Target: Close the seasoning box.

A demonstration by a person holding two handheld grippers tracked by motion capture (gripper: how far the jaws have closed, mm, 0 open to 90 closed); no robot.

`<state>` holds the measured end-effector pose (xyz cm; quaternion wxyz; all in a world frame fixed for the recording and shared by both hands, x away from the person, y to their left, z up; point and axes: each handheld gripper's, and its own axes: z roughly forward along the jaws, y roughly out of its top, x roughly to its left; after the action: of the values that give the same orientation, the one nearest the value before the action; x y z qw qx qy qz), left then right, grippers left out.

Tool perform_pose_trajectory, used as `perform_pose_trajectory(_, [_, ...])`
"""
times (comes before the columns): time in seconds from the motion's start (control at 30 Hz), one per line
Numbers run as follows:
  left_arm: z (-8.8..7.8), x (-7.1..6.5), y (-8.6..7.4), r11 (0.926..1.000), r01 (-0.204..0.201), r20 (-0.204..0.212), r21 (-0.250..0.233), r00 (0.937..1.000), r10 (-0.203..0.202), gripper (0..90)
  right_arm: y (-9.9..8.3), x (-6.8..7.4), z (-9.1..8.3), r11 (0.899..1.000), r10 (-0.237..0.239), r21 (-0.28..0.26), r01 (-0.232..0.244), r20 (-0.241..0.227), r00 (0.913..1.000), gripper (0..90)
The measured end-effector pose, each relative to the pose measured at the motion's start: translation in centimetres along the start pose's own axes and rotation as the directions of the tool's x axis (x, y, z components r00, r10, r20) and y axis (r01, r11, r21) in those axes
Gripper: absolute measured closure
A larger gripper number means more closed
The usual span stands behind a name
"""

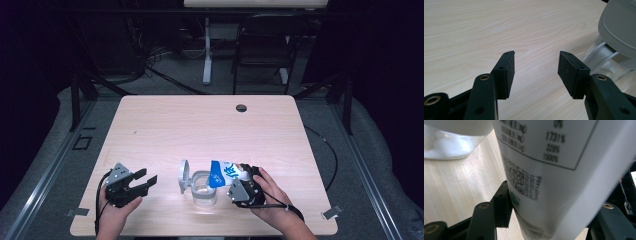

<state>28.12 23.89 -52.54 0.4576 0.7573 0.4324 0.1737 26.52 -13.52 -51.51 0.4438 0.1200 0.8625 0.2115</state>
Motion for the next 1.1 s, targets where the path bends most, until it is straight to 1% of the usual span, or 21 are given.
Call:
perform_pose_trajectory(0.1, [0.00, 0.00, 0.00, 1.0000, 0.000, -0.001, 0.001, 1.0000, 0.000, 47.8, -0.03, -0.10, -0.12, 1.000, -0.020, 0.021, 0.019, 0.010, 0.9998, 43.1])
perform_pose_trajectory(0.17, [-0.02, 0.02, 0.01, 1.0000, -0.001, -0.002, 0.001, 1.0000, 0.001, 47.8, -0.03, -0.12, -0.15, 0.999, -0.028, 0.025, 0.028, 0.015, 0.9995, 43.1])
perform_pose_trajectory(0.2, [-0.02, 0.03, 0.01, 1.0000, 0.001, -0.001, 0.001, 1.0000, -0.001, 47.8, 0.01, -0.18, -0.22, 0.998, -0.048, 0.037, 0.047, 0.022, 0.9986, 43.1])
perform_pose_trajectory(0.23, [-0.01, 0.03, -0.01, 1.0000, 0.003, -0.001, -0.001, 1.0000, -0.003, 47.8, 0.02, -0.20, -0.24, 0.998, -0.058, 0.040, 0.057, 0.026, 0.9980, 43.1])
perform_pose_trajectory(0.3, [-0.03, 0.06, 0.00, 1.0000, 0.000, -0.002, 0.001, 1.0000, 0.000, 47.8, 0.04, -0.24, -0.21, 0.997, -0.072, 0.039, 0.071, 0.027, 0.9970, 43.1])
perform_pose_trajectory(0.33, [-0.02, 0.05, 0.00, 1.0000, 0.000, -0.002, 0.001, 1.0000, 0.000, 47.8, -0.01, -0.14, -0.10, 0.998, -0.065, 0.022, 0.064, 0.030, 0.9974, 43.1])
perform_pose_trajectory(0.37, [-0.01, 0.05, -0.01, 1.0000, 0.001, -0.001, 0.000, 1.0000, -0.001, 47.8, -0.02, -0.14, -0.07, 0.997, -0.072, 0.020, 0.072, 0.032, 0.9969, 43.1])
perform_pose_trajectory(0.4, [-0.01, 0.06, 0.00, 1.0000, 0.001, -0.001, -0.001, 1.0000, -0.001, 47.8, 0.03, -0.19, -0.13, 0.995, -0.090, 0.035, 0.089, 0.033, 0.9954, 43.1])
perform_pose_trajectory(0.47, [-0.01, 0.06, -0.01, 1.0000, 0.001, -0.001, -0.001, 1.0000, -0.001, 47.8, 0.01, -0.17, -0.10, 0.993, -0.107, 0.045, 0.105, 0.040, 0.9935, 43.1])
perform_pose_trajectory(0.53, [-0.04, 0.07, 0.01, 1.0000, 0.000, -0.002, 0.002, 1.0000, 0.000, 47.8, -0.08, -0.07, 0.06, 0.995, -0.100, 0.034, 0.098, 0.038, 0.9943, 43.1])
perform_pose_trajectory(0.77, [-0.08, 0.10, 0.02, 1.0000, 0.001, -0.003, 0.002, 1.0000, -0.001, 47.8, -0.09, -0.04, 0.21, 0.991, -0.126, 0.050, 0.124, 0.042, 0.9912, 43.1])
perform_pose_trajectory(0.8, [-0.09, 0.11, 0.03, 1.0000, 0.001, -0.003, 0.001, 1.0000, -0.001, 47.8, -0.01, -0.11, 0.14, 0.989, -0.140, 0.064, 0.137, 0.041, 0.9894, 43.2])
perform_pose_trajectory(0.87, [-0.11, 0.11, 0.04, 1.0000, 0.001, -0.004, 0.001, 1.0000, -0.001, 47.8, -0.04, -0.03, 0.26, 0.989, -0.139, 0.053, 0.137, 0.048, 0.9891, 43.2])
perform_pose_trajectory(0.9, [-0.11, 0.11, 0.04, 1.0000, 0.001, -0.003, 0.001, 1.0000, -0.001, 47.8, 0.00, -0.10, 0.19, 0.985, -0.160, 0.068, 0.156, 0.050, 0.9859, 43.2])
perform_pose_trajectory(0.93, [-0.12, 0.11, 0.04, 1.0000, 0.001, -0.004, 0.001, 1.0000, -0.001, 47.8, 0.06, -0.10, 0.18, 0.983, -0.171, 0.076, 0.166, 0.051, 0.9840, 43.2])
perform_pose_trajectory(1.1, [-0.10, 0.14, 0.02, 1.0000, 0.004, -0.002, -0.001, 1.0000, -0.004, 47.8, 0.17, -0.05, 0.25, 0.976, -0.199, 0.097, 0.193, 0.053, 0.9786, 43.2])
